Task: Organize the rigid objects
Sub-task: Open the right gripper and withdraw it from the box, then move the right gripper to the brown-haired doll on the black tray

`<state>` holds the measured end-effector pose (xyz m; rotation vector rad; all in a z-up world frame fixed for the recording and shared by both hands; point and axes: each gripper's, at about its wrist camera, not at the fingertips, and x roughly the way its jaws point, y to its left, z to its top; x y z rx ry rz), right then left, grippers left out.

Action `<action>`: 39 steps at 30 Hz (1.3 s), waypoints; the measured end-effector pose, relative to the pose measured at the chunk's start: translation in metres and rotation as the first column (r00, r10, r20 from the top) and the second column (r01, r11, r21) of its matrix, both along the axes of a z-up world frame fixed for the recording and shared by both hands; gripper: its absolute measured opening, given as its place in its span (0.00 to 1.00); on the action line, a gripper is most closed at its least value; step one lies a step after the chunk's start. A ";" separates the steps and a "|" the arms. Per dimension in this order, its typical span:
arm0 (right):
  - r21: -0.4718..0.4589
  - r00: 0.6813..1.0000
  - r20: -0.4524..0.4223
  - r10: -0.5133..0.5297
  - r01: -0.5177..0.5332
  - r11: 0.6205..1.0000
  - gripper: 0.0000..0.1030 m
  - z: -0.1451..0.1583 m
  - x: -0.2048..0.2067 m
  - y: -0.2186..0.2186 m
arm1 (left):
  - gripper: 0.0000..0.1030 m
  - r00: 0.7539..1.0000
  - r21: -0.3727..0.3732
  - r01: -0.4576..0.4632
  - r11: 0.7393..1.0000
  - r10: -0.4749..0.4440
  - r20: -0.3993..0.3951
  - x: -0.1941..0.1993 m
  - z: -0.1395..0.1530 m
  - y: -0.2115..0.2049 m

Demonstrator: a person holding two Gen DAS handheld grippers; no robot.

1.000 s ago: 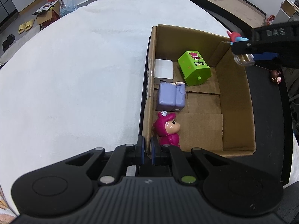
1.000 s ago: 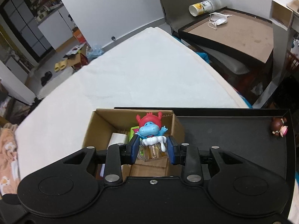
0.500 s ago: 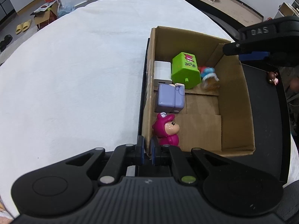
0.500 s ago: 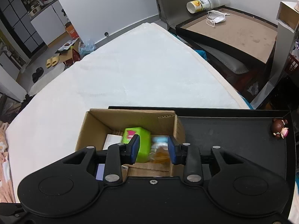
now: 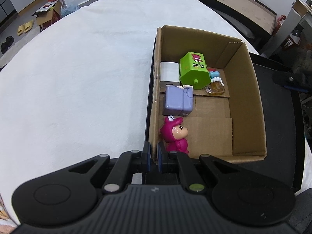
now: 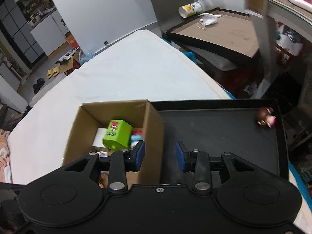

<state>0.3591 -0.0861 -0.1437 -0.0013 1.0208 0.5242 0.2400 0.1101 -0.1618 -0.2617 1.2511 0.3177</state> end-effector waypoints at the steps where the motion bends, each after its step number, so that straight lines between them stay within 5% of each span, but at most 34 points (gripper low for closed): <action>1: 0.003 1.000 -0.001 -0.005 0.005 1.000 0.35 -0.001 0.000 -0.005 | 0.07 1.000 0.001 -0.002 1.000 0.002 -0.003 0.001 0.000 0.000; 23: 0.040 0.993 0.084 -0.088 0.085 0.996 0.71 -0.025 0.011 -0.095 | 0.07 1.000 0.078 0.015 0.997 -0.016 0.007 -0.002 0.002 -0.013; 39: 0.105 0.964 0.188 -0.189 0.171 0.980 0.72 -0.071 0.023 -0.117 | 0.07 1.000 0.080 0.013 0.997 -0.015 0.026 -0.004 0.000 -0.013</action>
